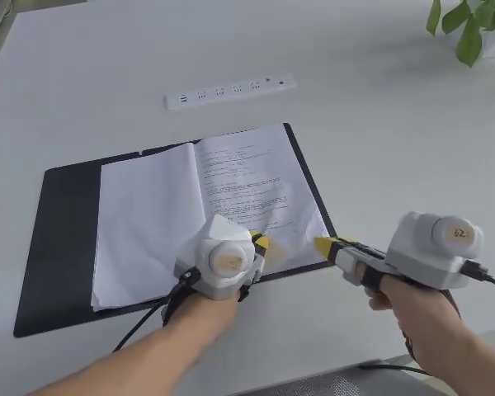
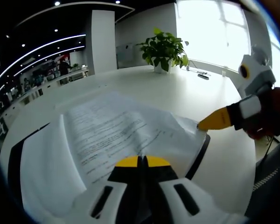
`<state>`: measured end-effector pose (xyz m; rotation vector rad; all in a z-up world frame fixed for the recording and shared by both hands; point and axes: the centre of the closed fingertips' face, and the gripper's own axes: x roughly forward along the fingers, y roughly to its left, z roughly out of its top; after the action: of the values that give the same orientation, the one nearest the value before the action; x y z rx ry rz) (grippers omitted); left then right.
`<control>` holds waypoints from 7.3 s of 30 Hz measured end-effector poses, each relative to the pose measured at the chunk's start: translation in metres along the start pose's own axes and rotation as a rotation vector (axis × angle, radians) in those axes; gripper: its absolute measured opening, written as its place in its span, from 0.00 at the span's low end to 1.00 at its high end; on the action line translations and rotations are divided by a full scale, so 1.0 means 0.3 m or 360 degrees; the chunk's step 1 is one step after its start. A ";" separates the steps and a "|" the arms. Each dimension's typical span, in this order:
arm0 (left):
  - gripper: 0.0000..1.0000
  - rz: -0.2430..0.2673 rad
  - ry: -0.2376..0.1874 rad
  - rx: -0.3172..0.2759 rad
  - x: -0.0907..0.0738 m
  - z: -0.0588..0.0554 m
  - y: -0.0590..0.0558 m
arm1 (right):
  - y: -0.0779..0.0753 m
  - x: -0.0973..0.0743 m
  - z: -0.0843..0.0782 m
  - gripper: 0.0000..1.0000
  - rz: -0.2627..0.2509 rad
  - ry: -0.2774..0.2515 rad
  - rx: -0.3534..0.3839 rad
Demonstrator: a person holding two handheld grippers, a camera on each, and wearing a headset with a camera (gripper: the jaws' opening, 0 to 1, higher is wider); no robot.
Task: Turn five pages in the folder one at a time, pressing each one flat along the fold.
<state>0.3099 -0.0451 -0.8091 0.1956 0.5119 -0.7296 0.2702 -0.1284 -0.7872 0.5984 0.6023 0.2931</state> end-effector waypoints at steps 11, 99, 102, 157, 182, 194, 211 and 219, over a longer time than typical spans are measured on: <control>0.03 0.0002 0.0006 -0.0014 -0.001 0.002 -0.002 | 0.004 -0.004 -0.001 0.00 0.0019 0.0007 0.0104; 0.19 0.0486 -0.0111 -0.0346 -0.864 -0.157 0.594 | 0.906 0.386 -0.377 0.00 0.0612 0.0542 -0.0453; 0.19 0.0492 -0.0098 -0.0361 -0.873 -0.177 0.593 | 0.902 0.405 -0.403 0.00 0.0602 0.0576 -0.0461; 0.16 0.0240 0.0085 -0.0283 -0.578 -0.224 0.445 | 0.657 0.420 -0.226 0.02 0.0497 0.0490 -0.0280; 0.17 0.0356 0.0181 -0.0230 -0.451 -0.295 0.476 | 0.483 0.527 -0.049 0.00 0.0394 0.0454 -0.0192; 0.17 0.0359 0.0162 -0.0238 -0.446 -0.300 0.484 | 0.448 0.637 -0.004 0.00 0.0419 0.0453 0.0051; 0.17 0.0356 0.0155 -0.0241 -0.445 -0.299 0.481 | 0.402 0.807 0.090 0.00 0.0393 0.0365 0.0266; 0.17 0.0355 0.0143 -0.0243 -0.446 -0.298 0.481 | 0.400 0.863 0.125 0.00 0.0374 0.0363 0.0243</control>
<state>0.2900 0.1699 -0.8182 0.1403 0.6180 -0.4634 0.4870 0.0601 -0.8045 0.7914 0.7798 0.5445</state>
